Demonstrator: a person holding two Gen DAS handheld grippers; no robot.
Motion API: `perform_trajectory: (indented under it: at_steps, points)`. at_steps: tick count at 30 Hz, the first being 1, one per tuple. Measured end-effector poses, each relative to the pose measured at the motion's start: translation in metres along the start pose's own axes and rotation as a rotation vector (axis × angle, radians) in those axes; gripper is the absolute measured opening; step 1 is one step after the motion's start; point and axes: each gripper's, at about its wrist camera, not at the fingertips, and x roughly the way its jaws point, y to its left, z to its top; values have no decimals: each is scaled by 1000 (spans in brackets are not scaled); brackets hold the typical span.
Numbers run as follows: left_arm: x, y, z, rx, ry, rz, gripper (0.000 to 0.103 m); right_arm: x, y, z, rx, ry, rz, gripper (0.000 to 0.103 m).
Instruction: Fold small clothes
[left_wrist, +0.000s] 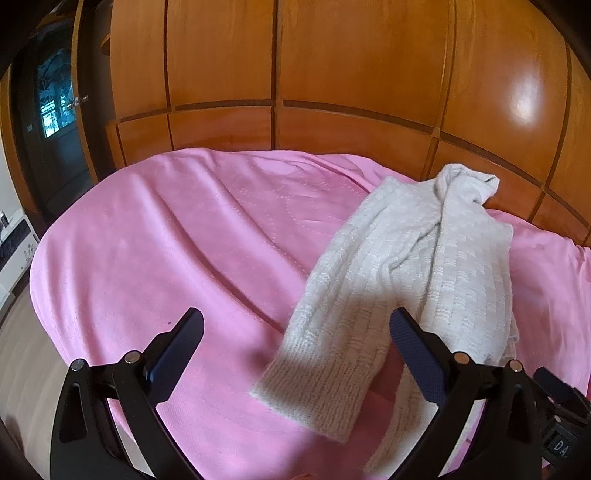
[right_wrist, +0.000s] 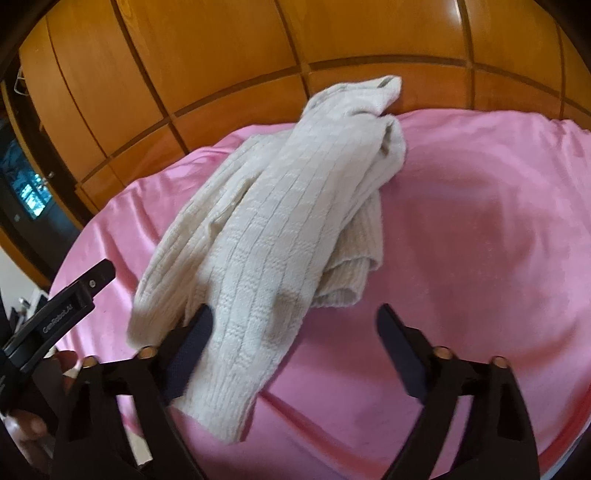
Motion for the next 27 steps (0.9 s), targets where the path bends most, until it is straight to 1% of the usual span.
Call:
perform_trajectory:
  at_steps: [2, 6, 7, 8, 9, 10, 12, 13, 14, 15, 17, 19, 20, 21, 22, 23, 24, 25, 26, 27]
  points:
    - [3, 3, -1, -1, 6, 1, 100, 7, 0, -3, 9, 38, 34, 75]
    - [12, 14, -4, -10, 24, 1, 100, 22, -1, -6, 40, 119, 111, 71]
    - [13, 16, -5, -13, 25, -3, 100, 28, 0, -7, 50, 147, 137, 71]
    - [16, 20, -7, -13, 33, -18, 100, 34, 1, -7, 61, 166, 158, 69]
    - [18, 22, -8, -14, 41, -23, 100, 39, 4, -7, 70, 181, 188, 65]
    - [20, 25, -10, -16, 48, -31, 100, 42, 6, -7, 69, 187, 199, 58]
    - [28, 29, -16, -16, 80, -54, 100, 56, 12, -8, 58, 228, 224, 57]
    - [31, 29, -18, -16, 93, -63, 100, 60, 13, -9, 63, 242, 234, 50]
    - [35, 29, -22, -12, 110, -77, 100, 64, 14, -10, 59, 252, 241, 38]
    - [38, 27, -25, -2, 122, -81, 99, 65, 15, -10, 46, 250, 236, 32]
    - [46, 22, -33, 30, 154, -82, 96, 60, 18, -10, 11, 242, 242, 15]
    - [51, 15, -39, 58, 184, -99, 79, 49, 18, -8, -31, 219, 238, 13]
    - [55, 10, -42, 83, 197, -96, 77, 46, 17, -3, -41, 207, 242, 12]
    - [57, 7, -43, 98, 202, -93, 68, 35, 15, 2, -54, 182, 248, 12]
    - [59, 4, -44, 112, 208, -99, 48, 20, 11, 9, -78, 143, 237, 12]
    - [60, 1, -45, 121, 216, -111, 40, 5, 5, 17, -102, 97, 213, 12]
    - [60, 1, -45, 124, 215, -109, 28, -10, -6, 28, -113, 49, 182, 12]
    - [60, -1, -43, 130, 212, -115, 14, -22, -17, 37, -114, 11, 145, 12]
    - [59, -1, -40, 130, 215, -128, 12, -33, -30, 46, -118, -28, 91, 12]
    - [57, 0, -37, 124, 212, -133, 11, -47, -51, 59, -123, -84, -1, 12]
